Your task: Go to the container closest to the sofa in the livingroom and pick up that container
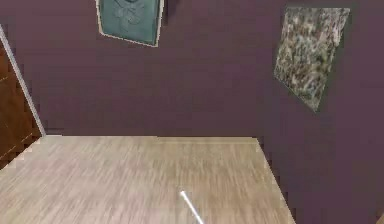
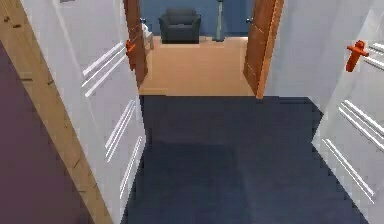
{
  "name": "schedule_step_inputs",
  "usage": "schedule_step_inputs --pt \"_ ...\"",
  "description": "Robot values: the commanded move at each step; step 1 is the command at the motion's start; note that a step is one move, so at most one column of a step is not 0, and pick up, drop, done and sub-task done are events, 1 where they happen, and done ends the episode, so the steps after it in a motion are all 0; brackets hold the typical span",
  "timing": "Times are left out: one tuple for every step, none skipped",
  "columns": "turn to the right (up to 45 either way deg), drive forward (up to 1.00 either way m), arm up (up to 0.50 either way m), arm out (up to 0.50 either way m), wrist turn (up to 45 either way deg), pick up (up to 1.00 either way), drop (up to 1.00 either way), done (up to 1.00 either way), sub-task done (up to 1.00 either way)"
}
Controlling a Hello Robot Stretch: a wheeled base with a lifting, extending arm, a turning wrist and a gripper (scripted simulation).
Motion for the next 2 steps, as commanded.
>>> schedule_step_inputs --pt "-39.0 0.00 0.00 0.00 0.0 0.00 0.00 0.00 0.00" --pt "0.0 0.95 0.00 0.00 0.0 0.00 0.00 0.00 0.00"
